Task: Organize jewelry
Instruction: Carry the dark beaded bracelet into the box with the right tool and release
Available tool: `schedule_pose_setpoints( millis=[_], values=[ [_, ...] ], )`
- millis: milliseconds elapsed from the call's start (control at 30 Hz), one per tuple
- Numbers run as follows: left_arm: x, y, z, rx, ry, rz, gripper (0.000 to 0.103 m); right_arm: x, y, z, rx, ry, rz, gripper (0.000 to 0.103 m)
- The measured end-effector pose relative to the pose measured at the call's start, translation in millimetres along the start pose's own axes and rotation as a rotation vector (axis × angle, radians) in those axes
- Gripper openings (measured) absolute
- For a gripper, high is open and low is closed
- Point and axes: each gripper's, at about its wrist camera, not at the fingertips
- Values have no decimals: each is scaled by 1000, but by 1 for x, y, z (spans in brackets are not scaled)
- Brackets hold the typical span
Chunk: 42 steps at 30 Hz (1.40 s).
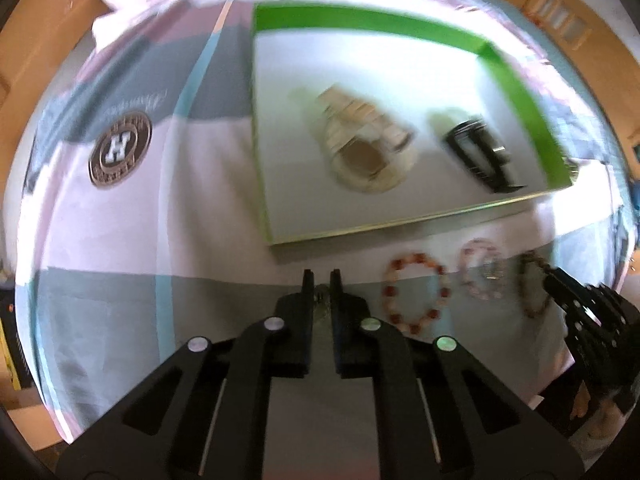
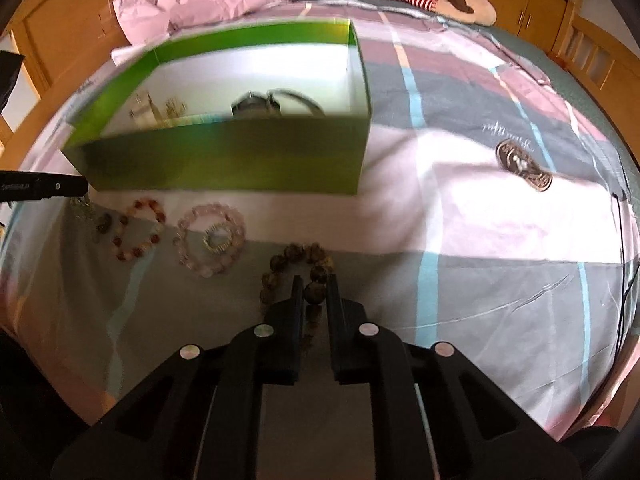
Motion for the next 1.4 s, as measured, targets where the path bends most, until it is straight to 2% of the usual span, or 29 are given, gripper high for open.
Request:
schedule_pose_setpoints(
  millis=[100, 200, 267, 433, 567, 733, 800, 900, 933, 1000, 1033, 1100, 1167, 1233, 1333, 1367, 1400],
  values=[
    [-4, 14, -28, -65, 59, 48, 8, 10, 4, -21, 19, 48, 13, 11],
    [-1, 30, -61, -165, 142, 82, 8, 25, 9, -43, 55, 102, 30, 11],
    [8, 37, -71, -180, 179, 91, 8, 38, 8, -57, 64, 146, 33, 11],
    [43, 59, -67, -135, 191, 115, 8, 77, 4, -74, 97, 224, 32, 11],
    [65, 38, -40, -30, 193, 71, 8, 101, -5, -73, 117, 268, 22, 11],
    [72, -4, -14, 15, 142, -46, 8, 123, -28, -42, 160, 221, 2, 11],
    [73, -8, -12, 43, 149, -52, 8, 127, -39, -28, 176, 195, -5, 11],
    [74, -9, -8, 44, 156, -48, 9, 129, -50, -13, 186, 160, -4, 11],
    [74, -8, -7, 52, 162, -43, 10, 129, -52, -11, 185, 156, 0, 16],
    [72, -7, -7, 61, 166, -35, 16, 126, -50, -10, 185, 154, 17, 46],
    [71, -5, -9, 45, 167, -34, 19, 123, -48, -13, 196, 159, 25, 49],
    [68, -6, -14, 6, 168, -49, 31, 116, -42, -21, 211, 170, 29, 49],
    [62, -6, -22, -42, 167, -47, 31, 107, -35, -30, 209, 179, 14, 49],
    [48, 1, -36, -139, 151, -22, 31, 94, -25, -39, 219, 183, 9, 49],
    [22, 24, -52, -224, 134, 84, 31, 70, -10, -41, 234, 152, 13, 49],
    [16, 31, -52, -239, 127, 107, 31, 63, -9, -38, 226, 135, 6, 47],
    [10, 39, -48, -265, 110, 129, 31, 54, -10, -30, 202, 107, -18, 40]
  ],
)
Point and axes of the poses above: each gripper's, at about its wrist camera, not at the fingertips, and z roughly the way its jaws point, y to its right, x to its top, and after that the axes turned 10 degrees about -x, right-handed
